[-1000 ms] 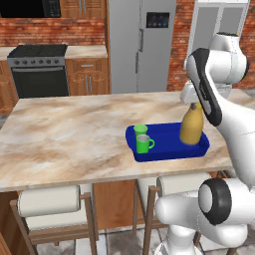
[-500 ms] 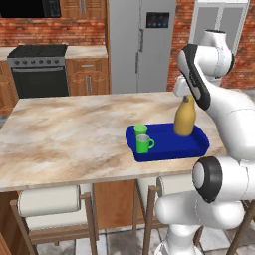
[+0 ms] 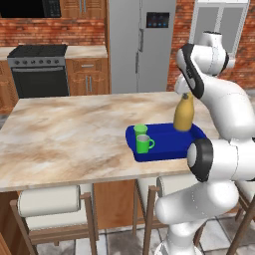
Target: There is a tray on the dining counter. Grab the cup, mug, and pitcher and place them on the tray. The pitcher may be placed next to the tray if it cannot fit the tray.
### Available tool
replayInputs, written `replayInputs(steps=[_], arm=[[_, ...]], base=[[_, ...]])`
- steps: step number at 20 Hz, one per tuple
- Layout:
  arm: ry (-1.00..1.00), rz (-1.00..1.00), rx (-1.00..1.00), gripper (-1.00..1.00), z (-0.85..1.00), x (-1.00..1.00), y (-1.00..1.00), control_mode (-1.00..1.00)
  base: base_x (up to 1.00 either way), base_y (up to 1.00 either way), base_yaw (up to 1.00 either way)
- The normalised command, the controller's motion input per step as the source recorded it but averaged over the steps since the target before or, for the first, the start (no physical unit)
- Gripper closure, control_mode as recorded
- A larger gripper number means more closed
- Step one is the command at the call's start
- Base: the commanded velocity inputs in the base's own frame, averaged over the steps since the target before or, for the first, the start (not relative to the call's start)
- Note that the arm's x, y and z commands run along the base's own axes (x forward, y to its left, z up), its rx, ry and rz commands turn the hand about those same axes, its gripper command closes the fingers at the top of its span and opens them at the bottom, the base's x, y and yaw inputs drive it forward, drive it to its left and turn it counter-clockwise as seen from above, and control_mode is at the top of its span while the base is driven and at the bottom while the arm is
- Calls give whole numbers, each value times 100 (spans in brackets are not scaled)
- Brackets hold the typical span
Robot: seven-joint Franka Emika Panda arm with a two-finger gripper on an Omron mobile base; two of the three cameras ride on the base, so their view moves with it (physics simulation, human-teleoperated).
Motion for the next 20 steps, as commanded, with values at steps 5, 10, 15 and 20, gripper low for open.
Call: replayInputs(steps=[5,10,15,20], arm=[[0,6,0,100,-36,23,-11,-100],[0,7,0,100,-39,25,-7,-100],[0,7,0,100,-37,27,-7,-100],[0,7,0,100,-34,31,-9,-100]], base=[[0,0,0],[0,0,0],[0,0,0],[0,0,0]])
